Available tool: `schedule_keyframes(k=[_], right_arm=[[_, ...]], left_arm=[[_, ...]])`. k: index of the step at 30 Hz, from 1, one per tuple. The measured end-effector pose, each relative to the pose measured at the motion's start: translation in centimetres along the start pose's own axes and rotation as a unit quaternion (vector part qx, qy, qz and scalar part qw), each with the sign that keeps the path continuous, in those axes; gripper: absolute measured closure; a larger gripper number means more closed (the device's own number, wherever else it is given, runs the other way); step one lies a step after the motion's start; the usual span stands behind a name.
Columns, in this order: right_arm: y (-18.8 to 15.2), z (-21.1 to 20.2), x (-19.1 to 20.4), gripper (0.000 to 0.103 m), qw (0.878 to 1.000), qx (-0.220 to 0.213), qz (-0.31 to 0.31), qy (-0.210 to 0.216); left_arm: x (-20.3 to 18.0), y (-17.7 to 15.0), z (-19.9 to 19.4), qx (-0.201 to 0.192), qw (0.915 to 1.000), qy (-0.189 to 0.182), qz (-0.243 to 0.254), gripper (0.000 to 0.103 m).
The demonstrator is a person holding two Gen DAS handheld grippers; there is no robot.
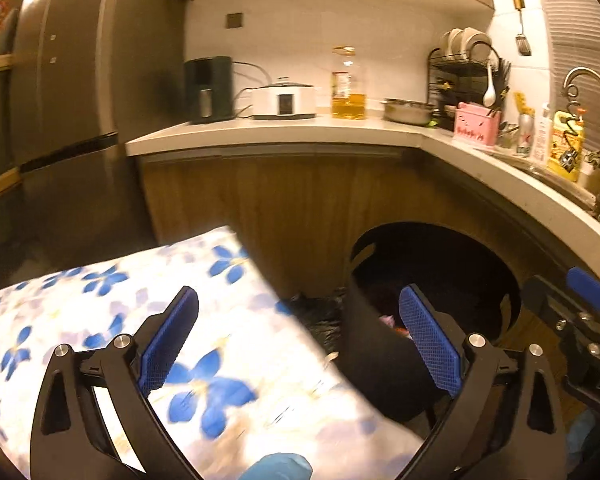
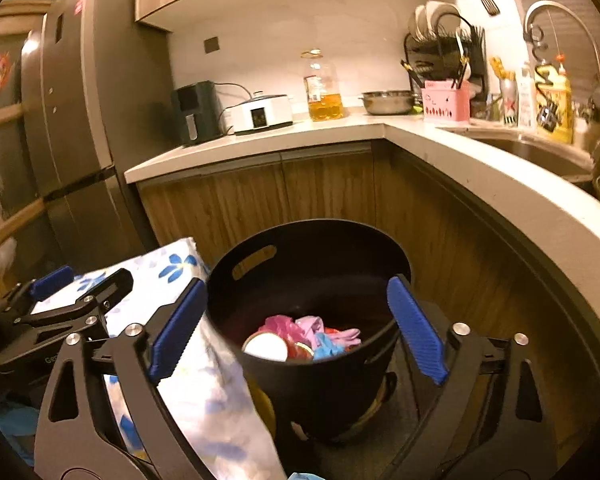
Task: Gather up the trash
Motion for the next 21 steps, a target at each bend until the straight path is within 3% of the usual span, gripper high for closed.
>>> schedule_keyframes(k=[11,21], right_arm=[[-2.4,-5.9,2.2,0.006,1.0,0.0,-0.025,-0.007],[-5.5,-10.3,3.9,0.006,0.999,0.001,-0.048,0.001]], left_arm=[[1.8,-4.3,-7.0,0.01,0.9993,0.033,-0.01,0.006],[2.4,-7.2,-12.6,-0.007,0.9987,0.05,-0.011,0.006]])
Point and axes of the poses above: each gripper's, at about its wrist camera, not at the fingertips, and z roughly the way its jaws point, x to its left, y to its top, the point moved 2 cm from there along z, roughly the way its jaws point, and after that the axes turned 11 degrees about z, right-handed, at the moved point
